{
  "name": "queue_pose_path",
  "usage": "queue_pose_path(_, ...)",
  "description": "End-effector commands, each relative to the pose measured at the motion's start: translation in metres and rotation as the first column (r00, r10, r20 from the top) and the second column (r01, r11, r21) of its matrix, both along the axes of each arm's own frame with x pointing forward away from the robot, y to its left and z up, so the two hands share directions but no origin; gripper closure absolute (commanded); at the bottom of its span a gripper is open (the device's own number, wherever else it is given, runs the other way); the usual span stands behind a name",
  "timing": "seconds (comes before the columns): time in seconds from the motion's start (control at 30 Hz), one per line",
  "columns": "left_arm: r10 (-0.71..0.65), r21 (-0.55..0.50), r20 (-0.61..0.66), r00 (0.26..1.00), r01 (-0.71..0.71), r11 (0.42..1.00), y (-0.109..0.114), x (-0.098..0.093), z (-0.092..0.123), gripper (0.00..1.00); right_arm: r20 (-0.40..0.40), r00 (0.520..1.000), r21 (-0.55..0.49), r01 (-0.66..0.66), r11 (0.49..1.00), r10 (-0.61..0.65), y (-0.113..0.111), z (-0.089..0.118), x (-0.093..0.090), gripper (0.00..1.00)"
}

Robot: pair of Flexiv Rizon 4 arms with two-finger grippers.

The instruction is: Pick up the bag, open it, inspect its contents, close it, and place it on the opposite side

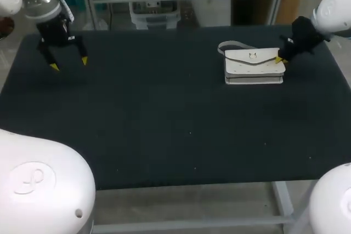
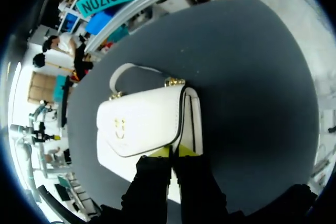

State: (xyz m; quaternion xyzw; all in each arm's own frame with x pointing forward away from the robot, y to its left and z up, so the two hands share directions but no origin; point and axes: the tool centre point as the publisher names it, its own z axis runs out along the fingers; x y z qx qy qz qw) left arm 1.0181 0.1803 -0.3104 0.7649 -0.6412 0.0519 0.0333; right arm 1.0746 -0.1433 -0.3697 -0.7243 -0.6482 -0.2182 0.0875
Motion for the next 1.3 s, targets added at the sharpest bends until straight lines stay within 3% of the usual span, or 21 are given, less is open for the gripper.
queue_pose_path(0.03, 0.000, 0.000, -0.009, 1.000, 0.000, 1.000, 0.000, 0.004, -0.001, 0.00, -0.026, 1.000, 0.017, 0.016, 1.000, -0.016, -0.026, 0.001, 0.011, 1.00)
queue_pose_path(0.53, 0.002, -0.001, -0.034, 0.999, -0.002, 1.000, -0.006, 0.007, -0.011, 0.00, -0.026, 1.000, 0.017, 0.016, 1.000, -0.016, -0.026, 0.001, 0.011, 1.00)
queue_pose_path(0.7, 0.005, 0.005, -0.033, 0.999, -0.005, 1.000, -0.003, 0.005, -0.009, 0.00, 0.035, 0.998, 0.024, 0.060, 0.998, -0.061, -0.080, 0.036, 0.033, 1.00)
queue_pose_path(0.83, 0.018, 0.006, -0.030, 0.999, -0.017, 1.000, -0.001, 0.004, -0.009, 0.00, 0.045, 0.996, 0.063, 0.068, 0.996, -0.071, -0.108, 0.048, 0.043, 1.00)
queue_pose_path(1.3, 0.021, 0.017, -0.032, 0.999, -0.021, 1.000, -0.007, 0.005, -0.007, 0.00, -0.004, 1.000, 0.028, -0.009, 1.000, 0.009, -0.152, 0.039, 0.074, 1.00)
